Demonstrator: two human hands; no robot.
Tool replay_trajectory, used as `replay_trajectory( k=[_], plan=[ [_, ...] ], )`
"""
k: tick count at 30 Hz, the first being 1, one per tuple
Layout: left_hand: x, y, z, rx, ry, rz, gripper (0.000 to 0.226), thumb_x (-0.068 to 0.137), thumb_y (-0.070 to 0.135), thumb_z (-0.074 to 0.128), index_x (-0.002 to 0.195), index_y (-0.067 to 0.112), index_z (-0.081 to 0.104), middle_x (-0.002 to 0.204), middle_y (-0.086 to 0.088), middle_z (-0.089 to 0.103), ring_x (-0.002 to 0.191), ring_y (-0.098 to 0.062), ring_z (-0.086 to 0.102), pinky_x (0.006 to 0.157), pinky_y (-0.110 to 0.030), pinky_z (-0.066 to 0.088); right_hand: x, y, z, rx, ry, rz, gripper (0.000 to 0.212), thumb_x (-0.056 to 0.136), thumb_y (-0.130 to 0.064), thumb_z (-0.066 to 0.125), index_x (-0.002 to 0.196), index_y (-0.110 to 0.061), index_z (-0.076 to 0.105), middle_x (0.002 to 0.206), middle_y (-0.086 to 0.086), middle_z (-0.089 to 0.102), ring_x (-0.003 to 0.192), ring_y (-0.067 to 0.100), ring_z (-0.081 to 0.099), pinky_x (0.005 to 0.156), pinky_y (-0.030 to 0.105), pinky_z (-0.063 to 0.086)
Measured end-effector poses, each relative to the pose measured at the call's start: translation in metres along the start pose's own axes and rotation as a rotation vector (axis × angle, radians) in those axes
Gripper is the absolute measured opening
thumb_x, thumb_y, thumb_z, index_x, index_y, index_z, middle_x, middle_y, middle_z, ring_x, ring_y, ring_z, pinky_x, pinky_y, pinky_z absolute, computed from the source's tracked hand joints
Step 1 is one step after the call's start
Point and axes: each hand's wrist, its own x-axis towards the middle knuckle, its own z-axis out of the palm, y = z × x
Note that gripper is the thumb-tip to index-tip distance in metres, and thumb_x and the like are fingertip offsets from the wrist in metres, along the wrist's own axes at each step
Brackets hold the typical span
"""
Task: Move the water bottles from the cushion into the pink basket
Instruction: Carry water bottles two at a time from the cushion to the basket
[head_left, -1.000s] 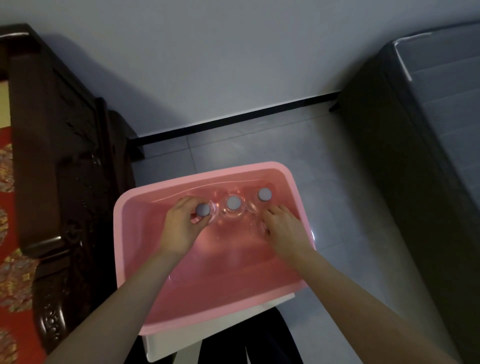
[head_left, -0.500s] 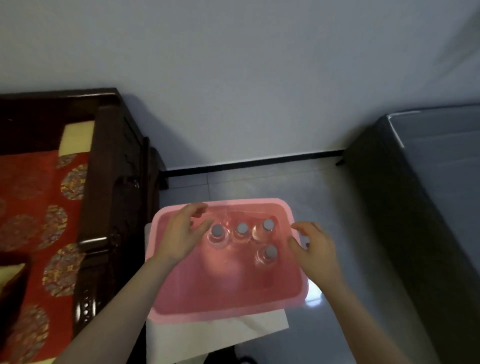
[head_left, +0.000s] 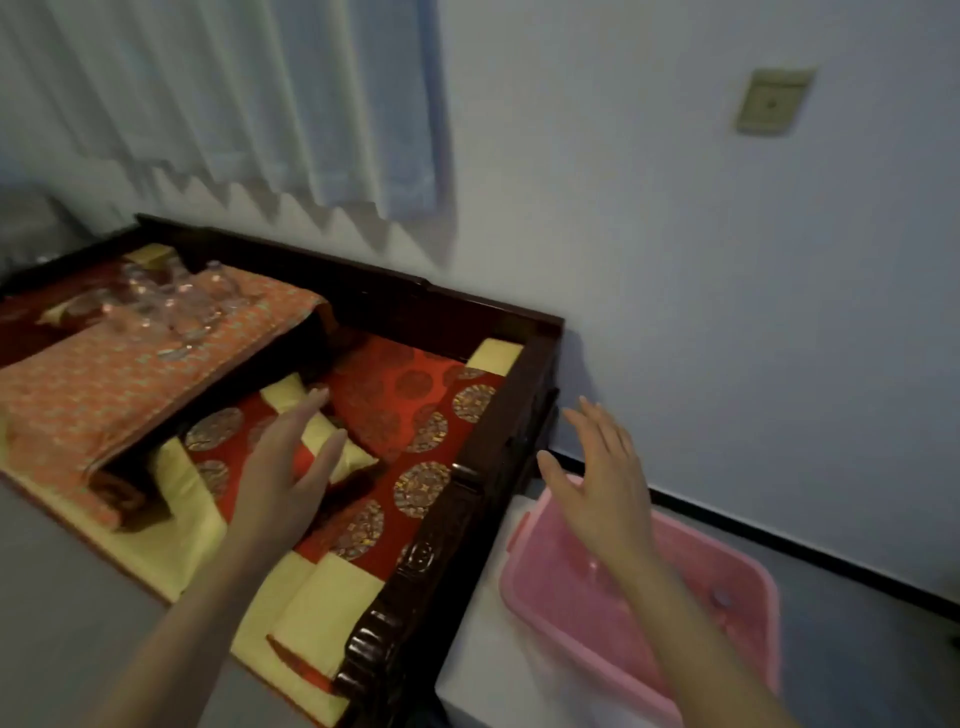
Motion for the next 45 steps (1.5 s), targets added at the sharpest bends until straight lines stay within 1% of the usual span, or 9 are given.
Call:
replay_trajectory(
  k=[2, 5, 10, 14, 17, 21, 31, 40, 45],
  plan=[
    [-0.011, -0.016, -0.063, 0.051, 0.136, -0.044, 0.058, 0.09, 0.046, 0.048, 0.143, 0.025, 0.04, 0.147, 0.001, 0.044, 0.135, -0.018, 0.04, 0.106, -0.042, 0.038, 0.016, -0.053, 0.016, 0.027, -0.045, -0.126, 0.063, 0.092, -0.05, 0.05, 0.146, -0.02, 0.037, 0.158, -0.004, 0.027, 0.147, 0.014, 0.017, 0.121, 0.04, 0.016],
    [-0.03, -0.038, -0.138, 0.124, 0.3, -0.13, 0.063, 0.088, 0.045, 0.049, 0.144, 0.019, 0.04, 0.15, -0.005, 0.041, 0.138, -0.023, 0.036, 0.107, -0.039, 0.032, 0.032, -0.121, 0.037, 0.058, -0.084, -0.29, 0.072, 0.089, -0.056, 0.05, 0.15, -0.024, 0.029, 0.16, -0.006, 0.02, 0.148, 0.009, 0.009, 0.121, 0.04, 0.013],
    [-0.072, -0.078, -0.232, 0.211, 0.482, -0.248, 0.058, 0.09, 0.02, 0.062, 0.143, 0.008, 0.042, 0.147, -0.012, 0.044, 0.135, -0.026, 0.041, 0.105, -0.034, 0.032, 0.041, -0.215, 0.082, 0.109, -0.136, -0.454, 0.077, 0.085, -0.065, 0.046, 0.15, -0.028, 0.025, 0.161, -0.006, 0.017, 0.147, 0.005, 0.004, 0.119, 0.034, 0.004],
    [-0.104, -0.122, -0.292, 0.253, 0.571, -0.341, 0.061, 0.088, 0.02, 0.065, 0.143, 0.008, 0.041, 0.148, -0.012, 0.043, 0.136, -0.027, 0.04, 0.108, -0.035, 0.031, 0.037, -0.283, 0.135, 0.157, -0.191, -0.48, 0.075, 0.084, -0.066, 0.046, 0.148, -0.03, 0.028, 0.16, -0.006, 0.019, 0.145, 0.004, 0.004, 0.12, 0.044, 0.016],
    [-0.115, -0.164, -0.339, 0.266, 0.571, -0.394, 0.066, 0.087, 0.021, 0.066, 0.145, 0.01, 0.038, 0.151, -0.011, 0.039, 0.138, -0.025, 0.037, 0.111, -0.041, 0.032, 0.03, -0.332, 0.177, 0.201, -0.198, -0.454, 0.071, 0.086, -0.061, 0.052, 0.146, -0.028, 0.034, 0.159, -0.005, 0.024, 0.147, 0.01, 0.011, 0.118, 0.05, 0.023],
    [-0.116, -0.22, -0.396, 0.292, 0.616, -0.431, 0.067, 0.088, 0.024, 0.066, 0.147, 0.014, 0.035, 0.152, -0.01, 0.038, 0.139, -0.025, 0.036, 0.11, -0.039, 0.03, 0.023, -0.395, 0.231, 0.202, -0.221, -0.47, 0.072, 0.087, -0.055, 0.055, 0.148, -0.024, 0.033, 0.158, -0.002, 0.026, 0.147, 0.012, 0.013, 0.117, 0.05, 0.024],
    [-0.1, -0.336, -0.467, 0.255, 0.541, -0.505, 0.07, 0.089, 0.029, 0.063, 0.149, 0.019, 0.029, 0.156, -0.005, 0.031, 0.142, -0.019, 0.029, 0.108, -0.032, 0.024, 0.025, -0.489, 0.328, 0.143, -0.321, -0.515, 0.069, 0.089, -0.049, 0.056, 0.148, -0.021, 0.034, 0.158, -0.001, 0.026, 0.147, 0.015, 0.015, 0.118, 0.048, 0.022],
    [-0.021, -0.453, -0.522, 0.276, 0.465, -0.491, 0.071, 0.088, 0.024, 0.065, 0.149, 0.015, 0.03, 0.154, -0.006, 0.033, 0.141, -0.02, 0.032, 0.113, -0.039, 0.03, 0.08, -0.561, 0.451, 0.17, -0.343, -0.436, 0.062, 0.089, -0.049, 0.057, 0.143, -0.025, 0.04, 0.154, -0.002, 0.035, 0.144, 0.018, 0.022, 0.113, 0.04, 0.025],
    [0.044, -0.526, -0.555, 0.257, 0.422, -0.497, 0.07, 0.089, 0.024, 0.065, 0.149, 0.015, 0.03, 0.154, -0.005, 0.034, 0.141, -0.019, 0.032, 0.113, -0.038, 0.029, 0.133, -0.605, 0.521, 0.166, -0.367, -0.414, 0.061, 0.088, -0.042, 0.062, 0.141, -0.017, 0.045, 0.151, 0.005, 0.04, 0.142, 0.024, 0.03, 0.113, 0.045, 0.028]
  ],
)
